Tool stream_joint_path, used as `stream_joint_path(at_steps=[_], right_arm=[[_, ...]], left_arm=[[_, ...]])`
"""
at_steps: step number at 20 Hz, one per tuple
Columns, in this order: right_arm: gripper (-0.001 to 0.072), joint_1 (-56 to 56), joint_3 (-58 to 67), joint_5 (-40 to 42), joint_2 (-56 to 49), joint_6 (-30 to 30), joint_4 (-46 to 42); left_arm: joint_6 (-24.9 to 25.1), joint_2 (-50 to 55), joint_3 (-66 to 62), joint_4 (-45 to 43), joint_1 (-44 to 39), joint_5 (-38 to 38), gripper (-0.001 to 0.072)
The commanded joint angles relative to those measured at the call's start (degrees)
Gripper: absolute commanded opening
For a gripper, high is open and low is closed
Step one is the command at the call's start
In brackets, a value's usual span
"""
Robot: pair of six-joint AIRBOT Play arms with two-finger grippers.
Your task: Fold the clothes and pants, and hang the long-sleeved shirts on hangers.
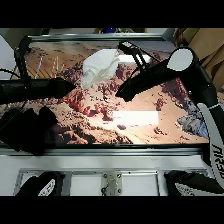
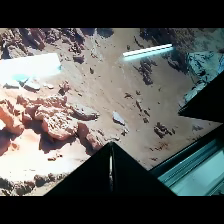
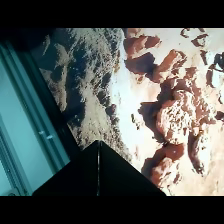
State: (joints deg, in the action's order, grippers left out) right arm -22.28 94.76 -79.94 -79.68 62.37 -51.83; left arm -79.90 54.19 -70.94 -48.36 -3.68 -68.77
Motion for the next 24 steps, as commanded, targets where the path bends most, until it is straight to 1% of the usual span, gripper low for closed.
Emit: stream_joint_path(at_steps=[1, 6, 8, 9, 10, 11, 12, 14, 15, 17, 18, 21, 24], right_arm=[[0.003, -0.07, -0.02, -0.02, -0.04, 0.0, 0.0], [0.003, -0.07, -0.02, -0.02, -0.04, 0.02, 0.0], [0.0029, -0.07, -0.02, -0.02, -0.04, 0.0, 0.0], [0.003, -0.07, -0.02, -0.02, -0.04, 0.0, 0.0], [0.003, -0.07, -0.02, -0.02, -0.04, 0.0, 0.0], [0.003, -0.07, -0.02, 0.0, -0.04, 0.0, 0.0], [0.003, -0.07, -0.02, -0.02, -0.04, 0.0, 0.0], [0.003, -0.07, -0.02, 0.0, -0.04, 0.0, 0.0], [0.003, -0.07, -0.02, -0.02, -0.07, 0.0, 0.0], [0.003, -0.07, -0.02, -0.02, -0.11, 0.0, 0.0], [0.003, -0.07, -0.02, -0.02, -0.11, 0.0, 0.0], [0.003, -0.07, -0.02, -0.02, -0.15, 0.02, 0.0], [0.003, -0.07, -0.02, -0.02, -0.15, 0.02, 0.0]], left_arm=[[0.0, 0.04, 0.02, 0.0, -0.02, 0.0, 0.0016], [0.0, 0.04, 0.02, 0.11, -0.02, 0.42, 0.0016], [0.04, 0.04, 0.0, -0.85, 0.02, 3.15, 0.0026], [0.04, -0.04, -0.02, -4.22, 0.31, 3.63, 0.0365], [-0.33, -0.24, 0.0, -8.48, 0.98, 3.28, 0.072], [-1.79, -0.28, 0.0, -14.86, 2.32, 2.12, 0.0704], [-4.59, -0.24, 0.02, -22.43, 3.76, 0.35, 0.0704], [-11.93, -0.22, 1.81, -41.24, 6.69, -3.28, 0.0704], [-13.77, -0.24, 4.07, -48.19, 8.17, -3.58, 0.0704], [-16.22, -0.24, 10.75, -56.72, 12.17, -1.64, 0.0704], [-16.57, -0.07, 14.75, -57.4, 14.69, 1.49, 0.0704], [-16.59, 3.28, 24.06, -55.12, 22.47, 11.28, 0.0705], [-16.59, 10.56, 27.98, -54.4, 26.95, 15.37, 0.0705]])
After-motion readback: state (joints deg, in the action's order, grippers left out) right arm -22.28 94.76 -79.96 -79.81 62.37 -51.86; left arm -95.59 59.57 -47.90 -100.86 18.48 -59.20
